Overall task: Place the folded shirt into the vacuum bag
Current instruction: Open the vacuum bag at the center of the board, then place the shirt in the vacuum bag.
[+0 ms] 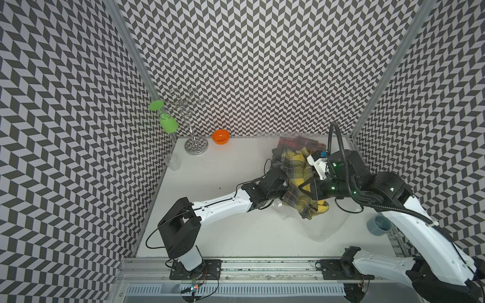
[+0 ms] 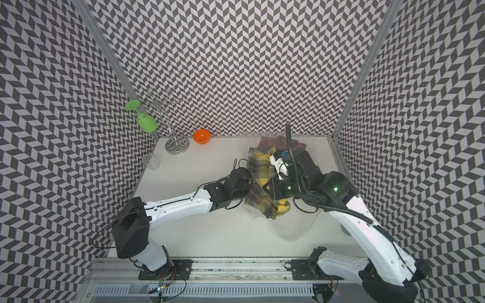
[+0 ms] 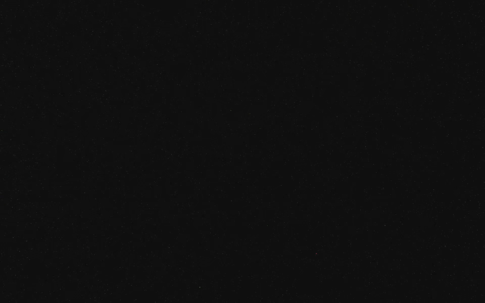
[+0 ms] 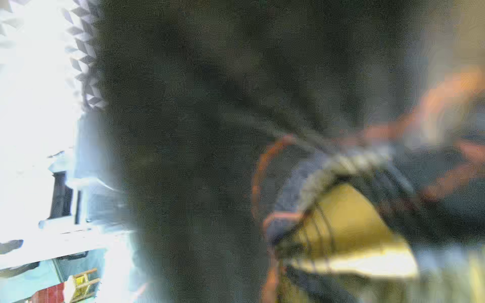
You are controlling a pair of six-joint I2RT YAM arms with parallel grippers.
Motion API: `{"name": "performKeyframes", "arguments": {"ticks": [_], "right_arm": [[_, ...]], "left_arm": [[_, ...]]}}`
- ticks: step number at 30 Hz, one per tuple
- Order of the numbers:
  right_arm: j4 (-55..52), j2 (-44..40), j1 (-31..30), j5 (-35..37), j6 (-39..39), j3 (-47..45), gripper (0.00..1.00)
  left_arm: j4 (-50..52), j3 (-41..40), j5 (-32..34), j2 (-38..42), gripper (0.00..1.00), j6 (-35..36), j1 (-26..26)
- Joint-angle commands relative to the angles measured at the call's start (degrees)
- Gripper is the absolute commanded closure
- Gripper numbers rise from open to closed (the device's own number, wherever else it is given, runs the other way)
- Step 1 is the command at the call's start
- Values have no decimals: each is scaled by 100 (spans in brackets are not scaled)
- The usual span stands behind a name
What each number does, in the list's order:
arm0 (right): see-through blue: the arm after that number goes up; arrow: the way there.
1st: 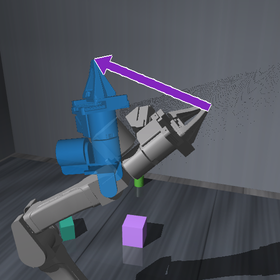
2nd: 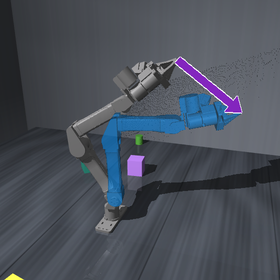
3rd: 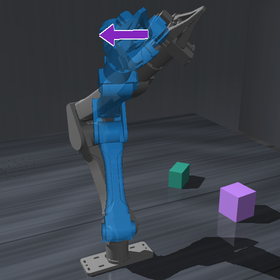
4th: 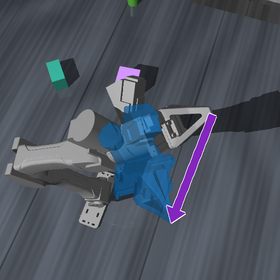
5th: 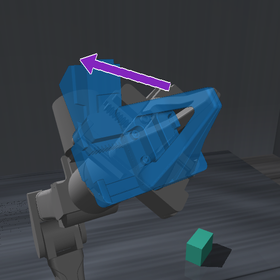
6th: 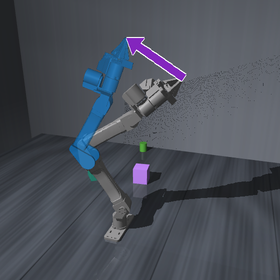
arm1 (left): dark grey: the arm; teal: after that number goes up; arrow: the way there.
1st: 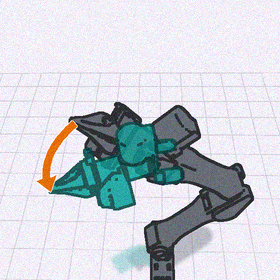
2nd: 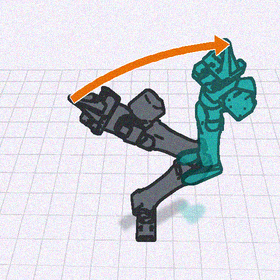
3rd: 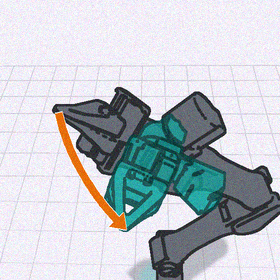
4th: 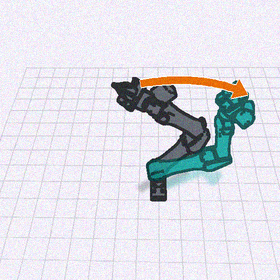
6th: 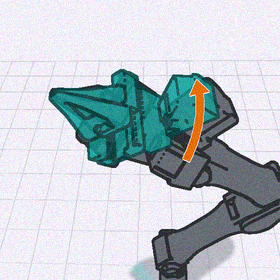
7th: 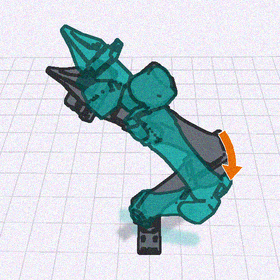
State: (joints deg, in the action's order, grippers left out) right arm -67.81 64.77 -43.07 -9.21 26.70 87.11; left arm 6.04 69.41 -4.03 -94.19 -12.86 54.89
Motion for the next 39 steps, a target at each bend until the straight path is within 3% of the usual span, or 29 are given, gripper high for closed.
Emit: {"name": "performKeyframes", "arguments": {"ticks": [1, 7, 13, 17, 21, 25, 28, 29, 33, 39], "right_arm": [[-170, -72, -622, -320, 155, -401, 100], [124, -39, -571, 194, 493, -1831, 100], [565, -16, -404, -116, 492, -2734, 100], [-43, -163, -404, 458, 371, -1705, 100], [-70, -223, -404, 213, 79, -784, 100], [-657, 126, -404, 96, -179, -648, 100], [-781, 74, -377, 835, -9, -612, 100], [-778, -5, -219, 1108, 29, -479, 100], [-789, 25, 1028, 865, -504, 142, 100], [-759, 240, 1021, 530, -785, 583, 100]], "left_arm": [[-145, 310, -191, 14, 100, -189, -319], [-156, 380, -328, 201, 100, -120, -523], [-60, 426, -219, 310, 100, -19, -619], [-79, 464, -282, 233, 100, -19, -707], [-180, 529, -396, 73, 100, -100, -766], [-200, 690, -409, -50, 100, -159, -1053], [-200, 896, -548, -190, 100, -163, -1314], [-194, 970, -621, -234, 100, -151, -1372], [-100, 1275, -754, -399, 100, -70, -1442], [159, 1817, -797, -740, 100, 32, -1593]]}}
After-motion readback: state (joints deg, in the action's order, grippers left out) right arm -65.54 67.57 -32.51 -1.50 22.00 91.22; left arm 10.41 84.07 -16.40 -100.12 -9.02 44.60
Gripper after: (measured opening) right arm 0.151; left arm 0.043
